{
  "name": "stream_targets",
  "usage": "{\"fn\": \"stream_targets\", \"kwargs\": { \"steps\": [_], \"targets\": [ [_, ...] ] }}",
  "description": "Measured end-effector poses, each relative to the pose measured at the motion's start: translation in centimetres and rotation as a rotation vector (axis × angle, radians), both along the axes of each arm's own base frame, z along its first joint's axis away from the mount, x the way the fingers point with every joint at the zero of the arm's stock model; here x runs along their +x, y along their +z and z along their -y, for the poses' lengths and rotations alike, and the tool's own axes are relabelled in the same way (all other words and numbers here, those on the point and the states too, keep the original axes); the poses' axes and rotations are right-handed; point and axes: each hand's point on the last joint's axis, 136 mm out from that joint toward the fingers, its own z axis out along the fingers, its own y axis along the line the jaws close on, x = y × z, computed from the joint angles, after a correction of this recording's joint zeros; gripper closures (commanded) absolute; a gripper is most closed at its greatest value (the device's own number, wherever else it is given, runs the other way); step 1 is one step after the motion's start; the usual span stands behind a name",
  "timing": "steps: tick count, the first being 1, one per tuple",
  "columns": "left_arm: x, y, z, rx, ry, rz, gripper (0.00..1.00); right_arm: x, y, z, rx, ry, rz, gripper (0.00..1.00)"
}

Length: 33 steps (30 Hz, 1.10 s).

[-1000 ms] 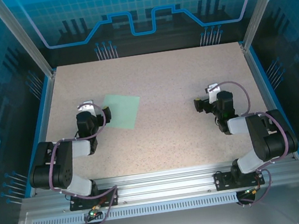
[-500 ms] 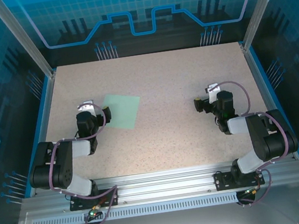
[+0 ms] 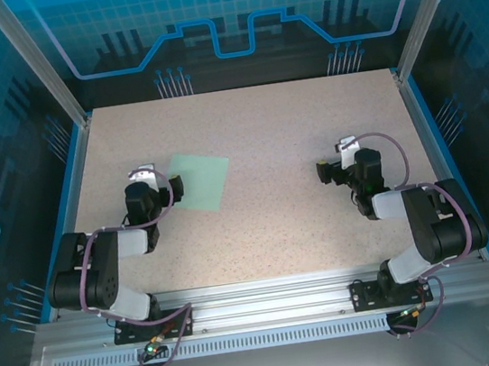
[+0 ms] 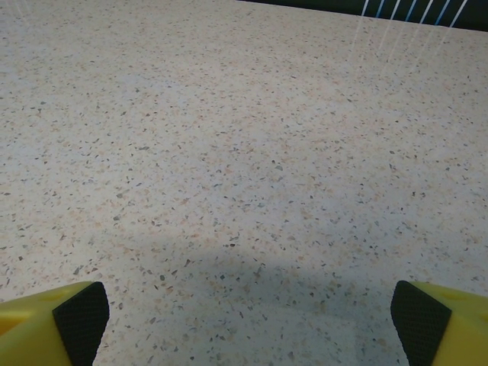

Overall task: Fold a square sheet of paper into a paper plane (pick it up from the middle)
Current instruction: Move the square sheet of paper to the center of the table.

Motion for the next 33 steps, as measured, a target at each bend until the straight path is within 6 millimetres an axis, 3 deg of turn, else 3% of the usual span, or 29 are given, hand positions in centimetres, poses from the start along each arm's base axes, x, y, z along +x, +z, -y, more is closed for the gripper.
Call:
{"fn": "stream_targets", "kwargs": {
  "steps": [5,9,12,14,16,19,23,26,33],
  "targets": [
    [-0.7,3.2,-0.1,-0.03,0.015,0.0,0.01,0.0,1.8,0.2,-0.005,-0.012,-0.002,0.01],
    [-0.1,8.2,-0.4,-0.158,0.069,0.037,0.02,-0.4,6.7,0.6,0.035,-0.055,-0.001,0.01],
    [0.8,10.2,-0.1,-0.271,0.085,0.014,0.01,-0.6,11.1,0.8,0.123,-0.105,-0.006,0.01],
    [1.8,10.5,0.9,-0.339,0.056,-0.03,0.01,-1.0,12.8,0.4,0.189,-0.101,-0.019,0.01],
    [2.9,10.0,2.3,-0.401,0.004,-0.099,0.02,-1.9,12.6,-0.4,0.255,-0.074,-0.066,0.0],
    [4.4,7.8,4.3,-0.47,-0.049,-0.226,0.06,-3.5,10.3,-1.9,0.346,-0.035,-0.187,0.01],
    [4.8,3.9,6.9,-0.487,-0.078,-0.413,0.08,-5.7,7.6,-3.8,0.441,0.018,-0.323,0.01],
    [4.7,1.6,8.5,-0.473,-0.086,-0.517,0.09,-6.5,6.9,-5.2,0.487,0.072,-0.384,0.0],
    [4.0,-2.9,8.9,-0.444,-0.048,-0.667,0.09,-7.6,4.3,-8.4,0.494,0.155,-0.524,0.01]
  ]
}}
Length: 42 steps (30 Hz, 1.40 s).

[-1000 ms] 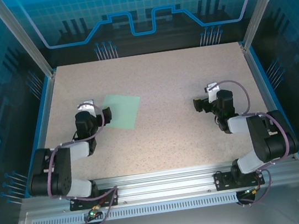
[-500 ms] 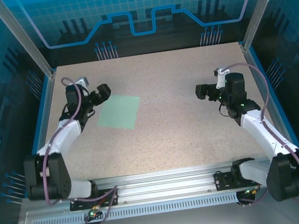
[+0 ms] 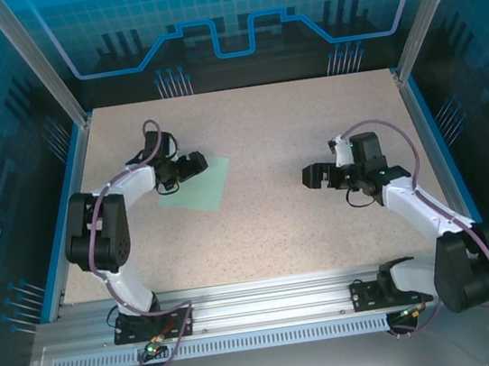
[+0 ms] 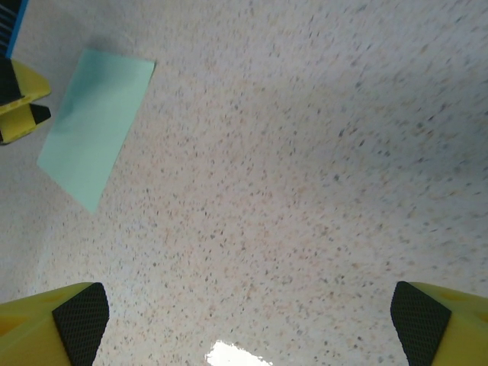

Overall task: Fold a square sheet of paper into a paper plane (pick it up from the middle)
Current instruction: Move the square sheet of paper to the center of the table.

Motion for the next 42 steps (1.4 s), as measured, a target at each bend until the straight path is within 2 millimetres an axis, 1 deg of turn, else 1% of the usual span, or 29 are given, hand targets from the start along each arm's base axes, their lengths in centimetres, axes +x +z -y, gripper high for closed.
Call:
{"fn": "stream_targets", "kwargs": {
  "steps": [4,10,12,17,19,21,23,26,30,33,34,36,38,40,42],
  "targets": [
    [0.3,-1.4,0.4,0.01,-0.011,-0.036,0.09,-0.1,-1.2,-0.7,-0.005,0.021,-0.042,0.0],
    [-0.8,-2.7,1.4,0.011,-0.026,-0.088,0.09,-0.3,-2.1,-1.3,-0.008,0.032,-0.076,0.01],
    [-1.1,-3.0,1.8,0.007,-0.025,-0.095,0.08,-0.2,-2.3,-1.2,-0.016,0.023,-0.078,0.0],
    [-1.8,-2.9,2.7,-0.054,0.01,-0.053,0.08,-0.1,-2.6,-0.6,-0.041,-0.009,-0.087,0.0],
    [-2.1,-2.8,3.4,-0.074,0.017,-0.037,0.08,-0.4,-2.8,-0.2,-0.056,-0.027,-0.092,0.01],
    [-2.7,-2.8,4.8,-0.097,0.014,-0.026,0.08,-0.9,-2.9,0.4,-0.071,-0.049,-0.091,0.01],
    [-3.2,-2.7,6.4,-0.12,0.003,-0.019,0.08,-1.5,-2.6,0.8,-0.075,-0.068,-0.078,0.01],
    [-4.4,-2.5,9.3,-0.163,-0.014,-0.01,0.07,-2.3,-1.6,1.1,-0.066,-0.087,-0.038,0.01],
    [-6.8,-2.1,13.6,-0.234,-0.043,-0.017,0.07,-3.2,0.0,1.0,-0.034,-0.087,0.01,0.01],
    [-8.5,-1.8,16.5,-0.28,-0.071,-0.032,0.07,-3.8,0.9,0.1,0.017,-0.05,0.022,0.01],
    [-9.1,-1.7,17.3,-0.291,-0.078,-0.04,0.07,-4.0,1.0,-0.3,0.029,-0.037,0.018,0.02],
    [-10.4,-1.5,18.1,-0.305,-0.087,-0.06,0.05,-4.5,0.8,-1.4,0.049,0.004,0.0,0.04],
    [-11.5,-1.4,17.9,-0.304,-0.079,-0.082,0.03,-5.1,0.3,-2.8,0.05,0.051,-0.032,0.07],
    [-12.2,-0.9,17.1,-0.288,-0.063,-0.086,0.02,-5.8,-0.4,-4.5,0.041,0.103,-0.072,0.13],
    [-12.3,0.5,15.8,-0.271,-0.035,-0.064,0.01,-6.2,-0.9,-6.7,0.029,0.163,-0.11,0.16]
  ]
}}
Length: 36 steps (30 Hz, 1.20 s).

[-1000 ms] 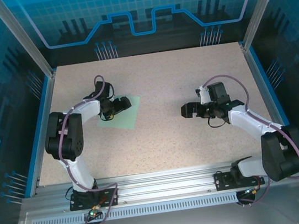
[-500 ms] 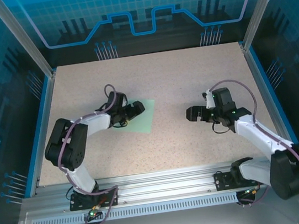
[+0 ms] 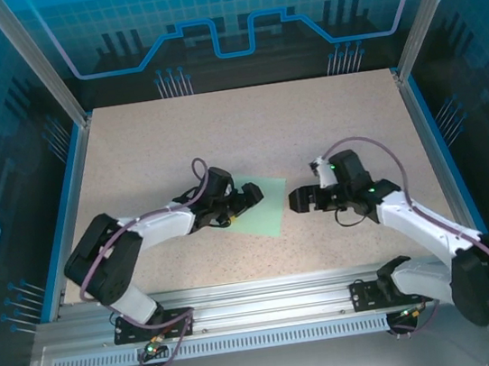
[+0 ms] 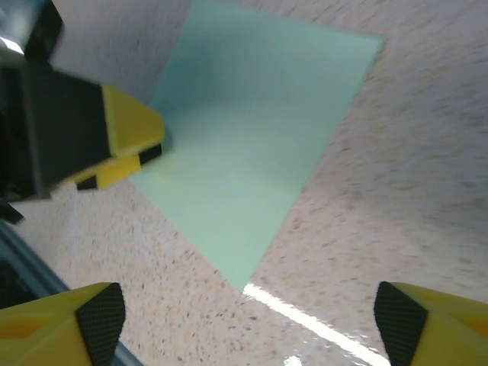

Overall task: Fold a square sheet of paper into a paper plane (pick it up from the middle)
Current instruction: Move the square sheet of paper to the center of the table.

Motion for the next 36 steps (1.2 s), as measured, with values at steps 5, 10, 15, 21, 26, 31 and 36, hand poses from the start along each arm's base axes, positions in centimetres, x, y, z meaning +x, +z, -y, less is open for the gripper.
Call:
{"fn": "stream_targets", "kwargs": {
  "steps": [5,10,15,21,26,31,36],
  "targets": [
    [1.1,3.9,-4.9,-0.007,0.12,0.102,0.02,-0.1,-1.5,-5.1,-0.043,0.101,-0.07,0.27],
    [0.3,4.1,-9.7,0.066,0.187,0.137,0.01,0.3,-3.1,-9.4,-0.085,0.16,-0.116,0.31],
    [-1.1,4.4,-11.5,0.101,0.196,0.182,0.01,-0.4,-5.2,-11.9,-0.117,0.199,-0.166,0.31],
    [-1.8,4.5,-12.1,0.106,0.204,0.206,0.02,-1.1,-8.0,-11.6,-0.171,0.196,-0.231,0.31],
    [-2.1,5.0,-12.2,0.105,0.194,0.235,0.02,-1.0,-8.7,-10.5,-0.202,0.188,-0.239,0.31],
    [-2.5,6.3,-12.4,0.097,0.177,0.3,0.02,-0.2,-8.6,-7.4,-0.224,0.165,-0.234,0.3],
    [-3.0,7.0,-12.7,0.104,0.158,0.356,0.01,1.4,-8.7,-3.4,-0.264,0.14,-0.244,0.29]
  ]
}}
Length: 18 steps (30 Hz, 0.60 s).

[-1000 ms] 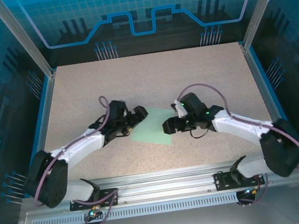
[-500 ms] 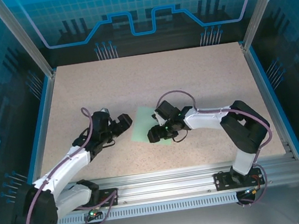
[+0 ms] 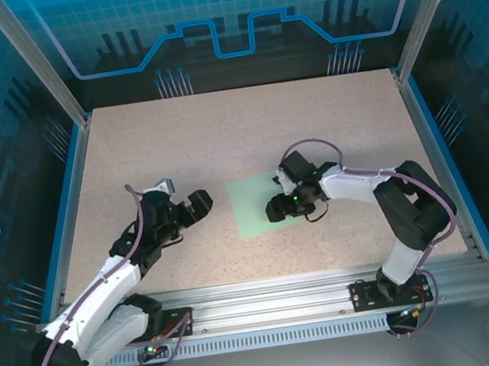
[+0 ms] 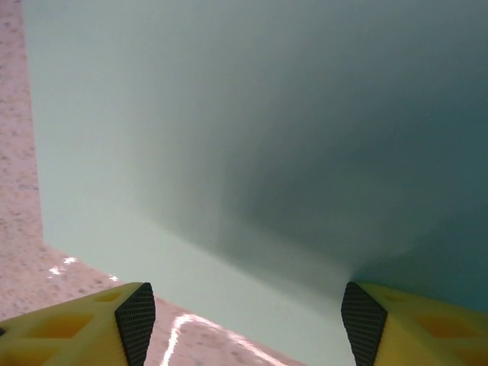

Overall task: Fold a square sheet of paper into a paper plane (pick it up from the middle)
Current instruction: Move the square sheet of paper to the center of the table.

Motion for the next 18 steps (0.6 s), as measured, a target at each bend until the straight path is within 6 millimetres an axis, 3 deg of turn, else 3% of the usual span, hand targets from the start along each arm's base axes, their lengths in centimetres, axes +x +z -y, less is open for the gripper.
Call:
{"fn": "stream_targets", "kwargs": {
  "steps": [4,7,9,13,18],
  "targets": [
    [0.0,0.4,0.0,0.019,-0.02,0.032,0.01,-0.2,0.9,1.1,-0.052,0.046,-0.002,0.27],
    [0.1,0.7,0.0,0.033,-0.031,0.054,0.02,0.6,3.5,0.9,-0.107,0.067,0.063,0.21],
    [0.3,0.9,0.0,0.036,-0.034,0.076,0.02,1.4,6.2,0.3,-0.16,0.072,0.146,0.01],
    [0.4,0.6,-0.1,0.049,-0.036,0.101,0.01,1.9,10.6,-0.7,-0.271,0.059,0.293,0.01],
    [0.8,0.9,-0.4,0.062,-0.023,0.129,0.02,2.1,13.2,0.8,-0.38,-0.032,0.386,0.01]
  ]
}}
